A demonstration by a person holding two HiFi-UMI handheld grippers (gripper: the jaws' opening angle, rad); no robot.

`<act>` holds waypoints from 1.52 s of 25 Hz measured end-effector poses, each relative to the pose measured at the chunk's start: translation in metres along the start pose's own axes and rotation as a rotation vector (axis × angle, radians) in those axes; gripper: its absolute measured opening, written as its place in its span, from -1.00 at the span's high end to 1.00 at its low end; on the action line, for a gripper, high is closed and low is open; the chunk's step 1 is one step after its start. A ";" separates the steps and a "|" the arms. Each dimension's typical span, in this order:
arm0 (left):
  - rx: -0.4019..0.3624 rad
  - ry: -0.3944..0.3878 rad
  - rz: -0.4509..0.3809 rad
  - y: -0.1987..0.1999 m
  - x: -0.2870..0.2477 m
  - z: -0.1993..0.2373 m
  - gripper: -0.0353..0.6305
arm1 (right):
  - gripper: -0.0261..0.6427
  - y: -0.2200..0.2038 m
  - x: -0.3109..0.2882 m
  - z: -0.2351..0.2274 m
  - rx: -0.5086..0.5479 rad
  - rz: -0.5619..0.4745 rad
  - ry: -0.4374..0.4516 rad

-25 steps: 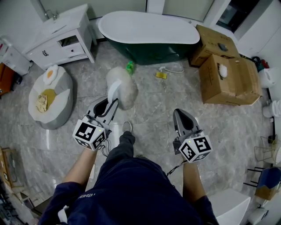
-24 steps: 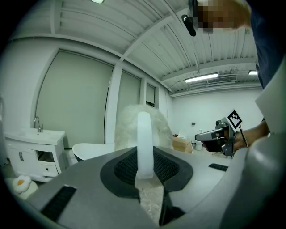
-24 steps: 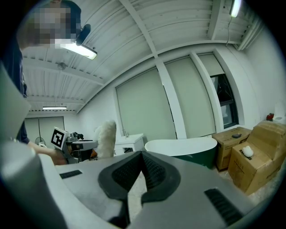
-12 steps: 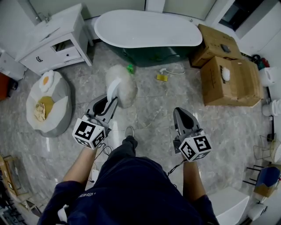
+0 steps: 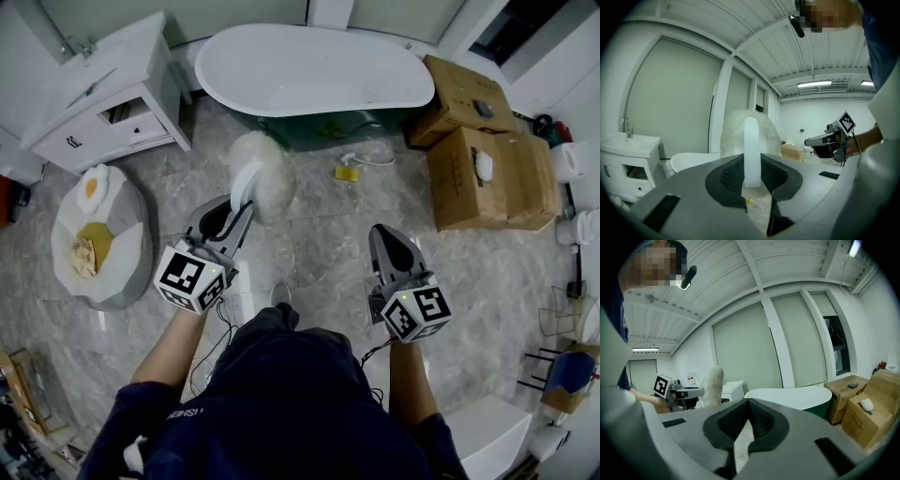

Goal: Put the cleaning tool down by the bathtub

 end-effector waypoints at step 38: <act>0.000 0.105 0.053 0.008 -0.212 0.058 0.61 | 0.91 0.035 -0.162 -0.191 -0.050 0.040 0.089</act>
Point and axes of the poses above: the fingertips, and each gripper's own axes: x backward along the fingers, z to its left, y out of its top, the point moved 5 cm from there along x, backward along the fingers, and after that the axes turned 7 degrees about -z, right-handed, at the moved point
